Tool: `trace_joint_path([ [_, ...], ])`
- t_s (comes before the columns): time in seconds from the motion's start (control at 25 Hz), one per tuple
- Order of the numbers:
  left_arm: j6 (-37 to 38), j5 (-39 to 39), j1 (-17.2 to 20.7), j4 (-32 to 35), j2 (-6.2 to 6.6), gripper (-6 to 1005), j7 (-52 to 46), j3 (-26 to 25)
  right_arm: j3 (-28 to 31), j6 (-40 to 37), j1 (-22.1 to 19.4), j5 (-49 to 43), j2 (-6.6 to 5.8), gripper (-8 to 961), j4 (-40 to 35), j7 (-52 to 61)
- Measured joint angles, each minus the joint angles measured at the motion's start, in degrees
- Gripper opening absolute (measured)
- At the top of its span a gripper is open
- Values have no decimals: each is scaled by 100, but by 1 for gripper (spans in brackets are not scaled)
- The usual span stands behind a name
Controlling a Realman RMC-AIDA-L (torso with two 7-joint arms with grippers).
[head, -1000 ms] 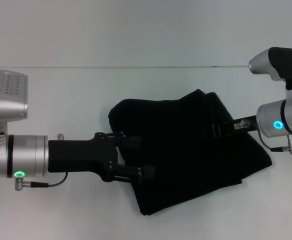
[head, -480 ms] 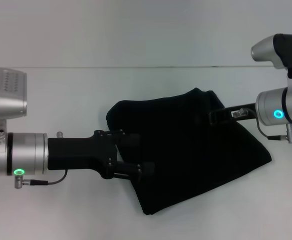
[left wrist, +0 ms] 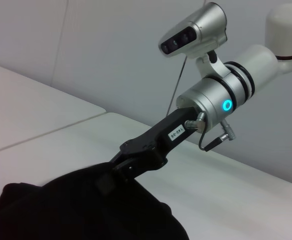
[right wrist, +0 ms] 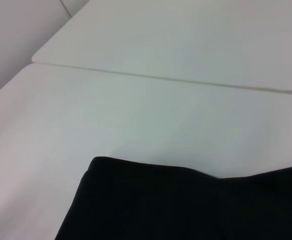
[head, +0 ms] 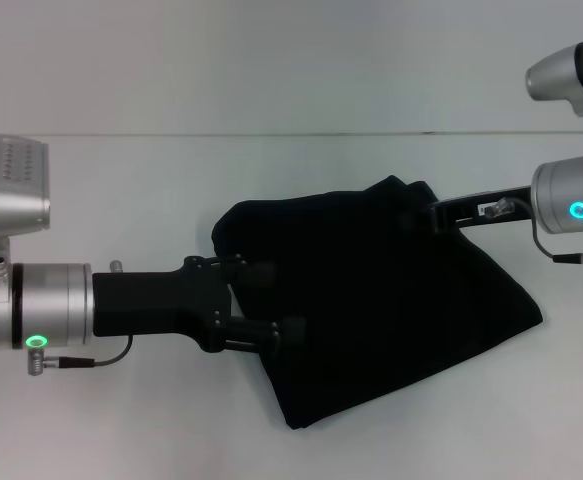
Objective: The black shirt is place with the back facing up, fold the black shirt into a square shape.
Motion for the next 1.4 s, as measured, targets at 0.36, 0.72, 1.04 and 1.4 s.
trace_joint_path([
  [0.36,-7,-7,12,-3,0,949,0,-93,65,-42,12,0,-70,50,44,5],
  [0.72,-42,-10,-8,-38,0,949,-7,-90,-30,334,69,-188,-84,56,484,207],
  [1.04,-88,-9,-47,-49,-3,949,-88,-46,-43,296,46,-274,-101,345,537,318],
  [1.4,-97,-7,-49,-58,-18,949,-88,-57,-61,288,131,-503,-78,515,695,371],
])
